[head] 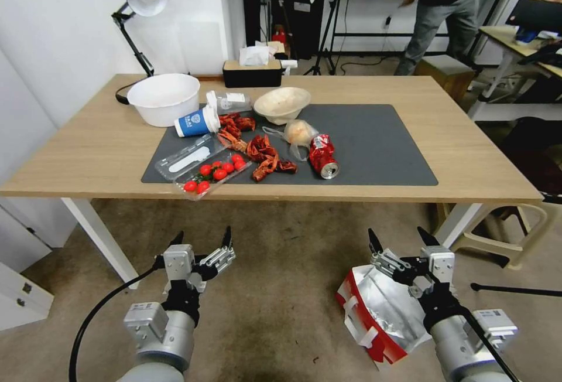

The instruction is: Pick up the food delivery bag from the floor and place it on the table.

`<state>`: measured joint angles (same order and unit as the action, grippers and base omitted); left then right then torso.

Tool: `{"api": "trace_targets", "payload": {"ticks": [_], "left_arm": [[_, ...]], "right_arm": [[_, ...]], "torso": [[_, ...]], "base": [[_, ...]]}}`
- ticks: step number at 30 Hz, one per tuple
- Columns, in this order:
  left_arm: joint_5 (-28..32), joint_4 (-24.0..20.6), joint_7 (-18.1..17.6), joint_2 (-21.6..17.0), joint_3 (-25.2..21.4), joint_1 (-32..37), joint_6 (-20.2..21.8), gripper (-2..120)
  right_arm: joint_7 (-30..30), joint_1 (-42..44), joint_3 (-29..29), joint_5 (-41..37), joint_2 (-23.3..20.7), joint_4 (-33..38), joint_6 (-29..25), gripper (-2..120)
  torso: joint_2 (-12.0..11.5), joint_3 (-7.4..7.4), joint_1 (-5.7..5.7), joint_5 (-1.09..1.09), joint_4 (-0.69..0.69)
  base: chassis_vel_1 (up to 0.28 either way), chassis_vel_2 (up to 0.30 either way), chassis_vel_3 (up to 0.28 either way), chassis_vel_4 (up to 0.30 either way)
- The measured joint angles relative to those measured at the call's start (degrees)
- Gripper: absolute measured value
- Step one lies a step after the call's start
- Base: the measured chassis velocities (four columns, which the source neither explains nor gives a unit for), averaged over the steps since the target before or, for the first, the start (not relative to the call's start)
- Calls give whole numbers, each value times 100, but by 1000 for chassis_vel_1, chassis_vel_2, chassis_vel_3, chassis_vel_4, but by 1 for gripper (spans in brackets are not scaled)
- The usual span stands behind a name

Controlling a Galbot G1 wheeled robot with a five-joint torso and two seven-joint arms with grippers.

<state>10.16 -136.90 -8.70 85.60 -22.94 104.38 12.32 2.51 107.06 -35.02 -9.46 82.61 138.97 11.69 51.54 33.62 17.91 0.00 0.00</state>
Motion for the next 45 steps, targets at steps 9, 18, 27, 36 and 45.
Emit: {"api": "trace_targets", "payload": {"ticks": [9, 18, 27, 36, 45], "left_arm": [[-9, 2, 35, 3, -23, 31, 2, 100], [-22, 1, 74, 26, -16, 59, 9, 100], [-52, 21, 140, 34, -21, 67, 22, 100], [-54, 53, 119, 17, -21, 57, 16, 100], [-90, 84, 144, 27, -13, 56, 14, 100]], "right_arm": [[17, -26, 31, 48, -7, -59, -7, 100], [29, -46, 41, 93, -6, -117, -55, 100], [33, -88, 64, 117, 8, -182, -85, 100], [12, -108, 38, 117, 10, -204, -88, 100], [16, -135, 28, 98, -17, -233, -70, 100]], "torso": [[-244, -139, -103, 0, 0], [-477, -273, -203, 0, 0], [-706, -405, -300, 0, 0], [-929, -535, -392, 0, 0], [-1171, -682, -489, 0, 0]], "base": [[0, 0, 0, 0], [0, 0, 0, 0], [0, 0, 0, 0], [0, 0, 0, 0], [0, 0, 0, 0]]}}
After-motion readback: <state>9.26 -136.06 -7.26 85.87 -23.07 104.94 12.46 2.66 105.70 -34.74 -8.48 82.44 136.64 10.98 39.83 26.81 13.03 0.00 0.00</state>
